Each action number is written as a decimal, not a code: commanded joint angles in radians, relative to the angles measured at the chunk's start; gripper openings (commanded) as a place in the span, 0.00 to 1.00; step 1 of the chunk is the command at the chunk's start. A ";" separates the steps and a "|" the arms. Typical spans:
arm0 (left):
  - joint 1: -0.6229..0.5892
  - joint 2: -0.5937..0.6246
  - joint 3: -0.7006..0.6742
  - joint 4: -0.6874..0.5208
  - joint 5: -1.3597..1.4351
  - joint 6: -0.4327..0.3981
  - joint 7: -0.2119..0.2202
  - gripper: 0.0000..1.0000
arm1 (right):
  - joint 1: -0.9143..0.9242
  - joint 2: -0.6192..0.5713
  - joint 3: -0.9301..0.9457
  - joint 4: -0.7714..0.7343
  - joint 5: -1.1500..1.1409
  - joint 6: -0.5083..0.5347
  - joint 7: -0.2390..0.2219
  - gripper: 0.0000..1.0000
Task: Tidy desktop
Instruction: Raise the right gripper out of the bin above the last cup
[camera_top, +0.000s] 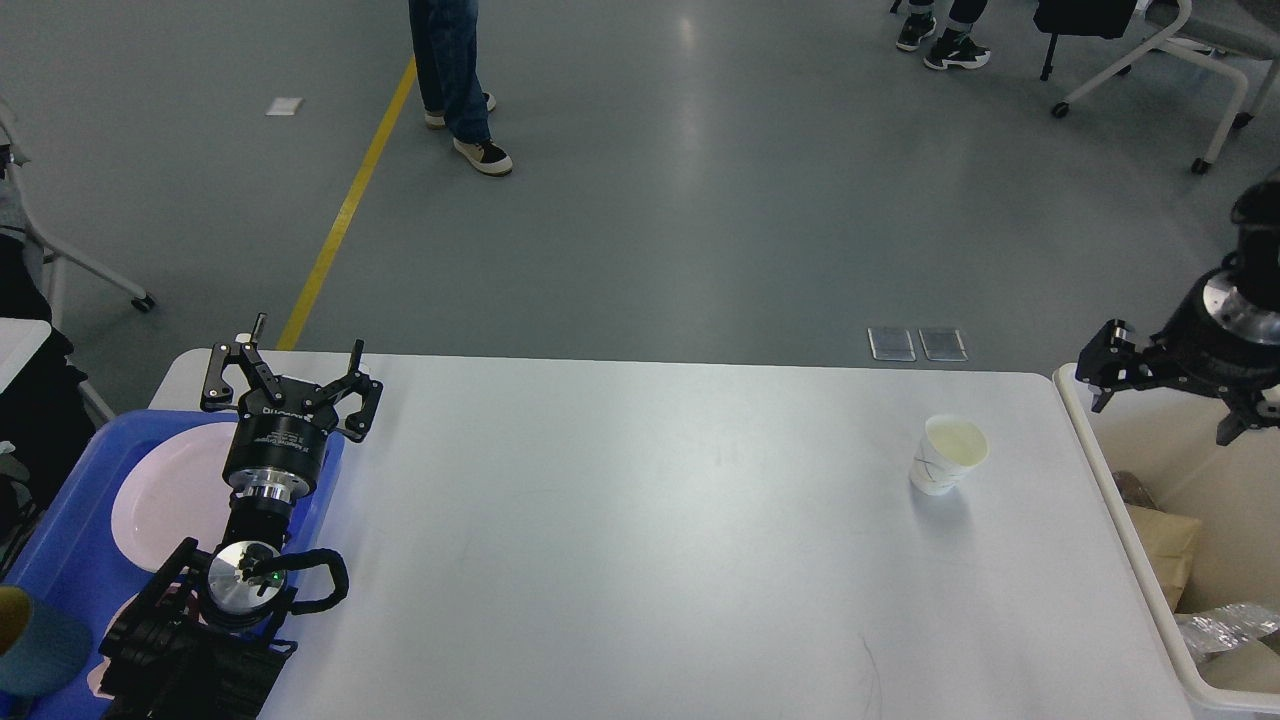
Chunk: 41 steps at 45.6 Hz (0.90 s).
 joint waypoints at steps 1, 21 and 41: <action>0.000 0.000 0.000 0.000 0.000 0.000 0.001 0.96 | 0.242 0.053 -0.009 0.126 -0.003 0.158 -0.001 1.00; 0.000 0.000 0.000 0.000 0.000 0.000 0.001 0.96 | 0.685 0.079 0.064 0.496 0.005 0.222 0.002 1.00; -0.001 0.000 0.000 0.000 0.000 0.000 0.001 0.96 | 0.696 0.072 0.087 0.504 0.011 0.222 0.012 1.00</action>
